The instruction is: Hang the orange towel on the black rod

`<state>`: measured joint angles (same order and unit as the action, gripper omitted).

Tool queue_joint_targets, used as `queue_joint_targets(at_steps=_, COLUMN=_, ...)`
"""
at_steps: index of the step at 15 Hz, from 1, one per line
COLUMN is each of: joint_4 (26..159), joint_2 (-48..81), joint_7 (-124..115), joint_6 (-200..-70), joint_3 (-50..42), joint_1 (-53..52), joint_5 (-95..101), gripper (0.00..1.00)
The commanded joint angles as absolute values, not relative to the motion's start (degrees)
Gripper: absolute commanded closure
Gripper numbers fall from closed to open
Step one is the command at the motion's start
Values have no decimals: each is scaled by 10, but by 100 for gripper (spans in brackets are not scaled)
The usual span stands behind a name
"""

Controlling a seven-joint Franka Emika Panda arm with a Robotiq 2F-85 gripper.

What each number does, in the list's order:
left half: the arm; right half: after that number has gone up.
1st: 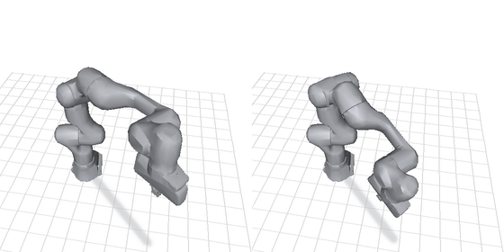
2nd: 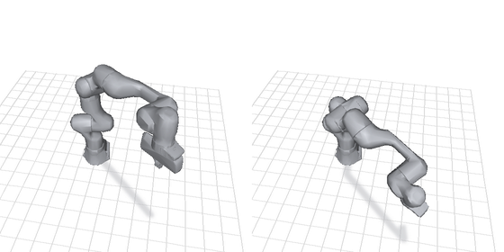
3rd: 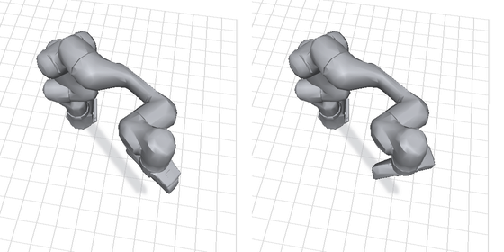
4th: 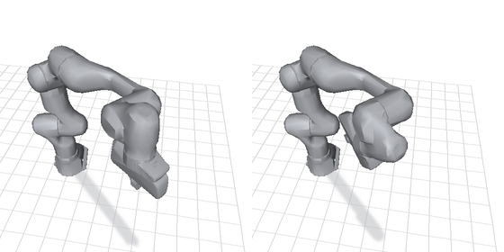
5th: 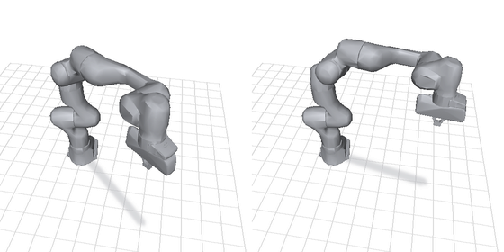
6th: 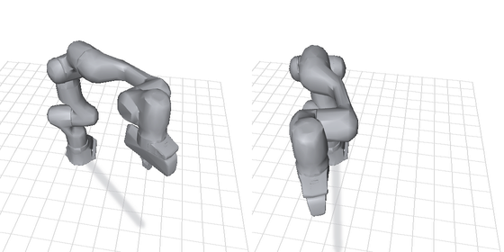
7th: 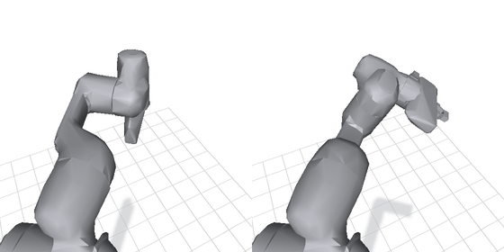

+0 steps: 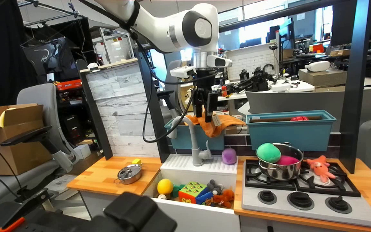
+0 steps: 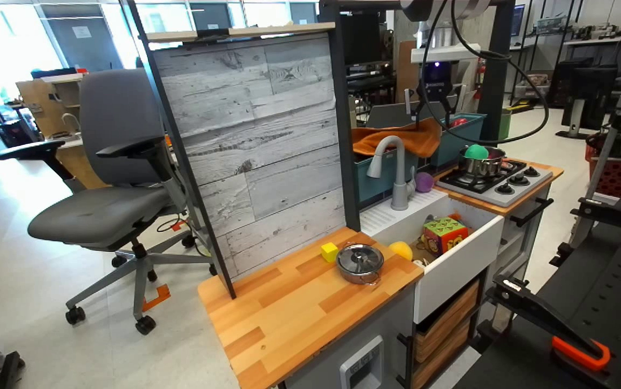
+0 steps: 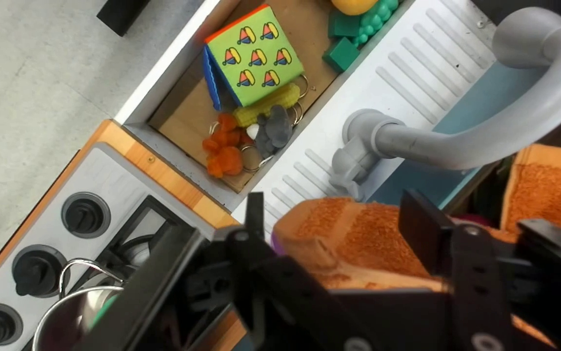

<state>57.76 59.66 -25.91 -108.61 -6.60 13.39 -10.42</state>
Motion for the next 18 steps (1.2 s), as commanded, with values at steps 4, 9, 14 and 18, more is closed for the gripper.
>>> queue_joint_targets(at_steps=4, joint_4=539, joint_2=616, joint_7=-255, joint_6=-1078, joint_3=-62, joint_1=132, joint_5=-111, gripper=80)
queue_joint_targets(at_steps=9, joint_4=556, joint_2=607, joint_7=-262, joint_6=-1151, joint_3=-66, joint_1=125, joint_5=-103, gripper=100)
queue_joint_targets(at_steps=14, joint_4=617, joint_2=559, joint_7=-250, joint_6=-1082, joint_3=-94, joint_1=107, joint_5=-54, gripper=99)
queue_joint_targets(at_steps=18, joint_4=707, joint_2=471, joint_7=-177, joint_6=-1006, joint_3=-102, joint_1=103, joint_5=4, gripper=99)
